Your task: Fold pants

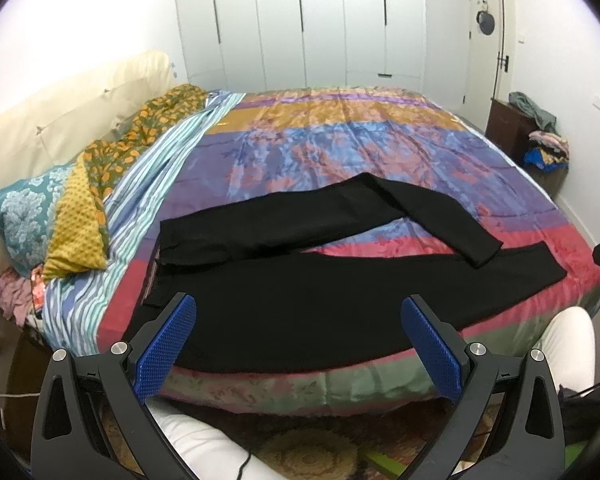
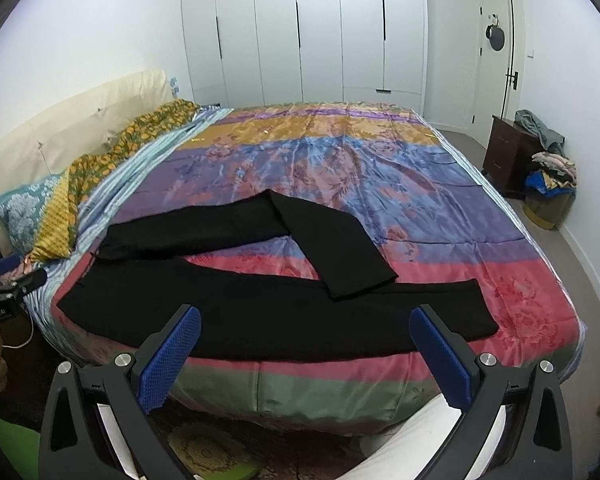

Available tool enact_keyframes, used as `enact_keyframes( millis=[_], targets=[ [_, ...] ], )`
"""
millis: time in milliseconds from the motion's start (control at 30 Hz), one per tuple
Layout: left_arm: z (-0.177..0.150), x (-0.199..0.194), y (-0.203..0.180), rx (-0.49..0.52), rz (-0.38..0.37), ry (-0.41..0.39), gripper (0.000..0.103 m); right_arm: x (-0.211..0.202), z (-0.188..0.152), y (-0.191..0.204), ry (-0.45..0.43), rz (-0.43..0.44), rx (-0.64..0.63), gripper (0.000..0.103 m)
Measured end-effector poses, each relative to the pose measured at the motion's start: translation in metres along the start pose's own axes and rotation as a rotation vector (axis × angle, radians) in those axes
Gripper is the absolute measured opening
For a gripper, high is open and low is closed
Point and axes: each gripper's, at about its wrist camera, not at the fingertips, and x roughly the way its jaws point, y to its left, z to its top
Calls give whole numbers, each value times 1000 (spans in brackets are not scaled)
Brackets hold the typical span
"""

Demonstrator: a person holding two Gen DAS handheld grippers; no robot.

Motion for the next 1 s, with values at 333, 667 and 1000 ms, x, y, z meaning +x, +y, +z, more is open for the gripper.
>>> enact_keyframes(
  millis=[333, 667, 1000],
  targets=[
    [3, 0, 0, -14, -10, 3, 102, -1, 4, -3, 15, 45, 42, 103],
    [2, 0, 1, -24, -11, 4, 102, -2, 2, 6, 25, 69, 9, 103],
    [0, 3, 3, -31, -6, 10, 102, 0, 0, 12, 15, 20, 19, 103]
  ],
)
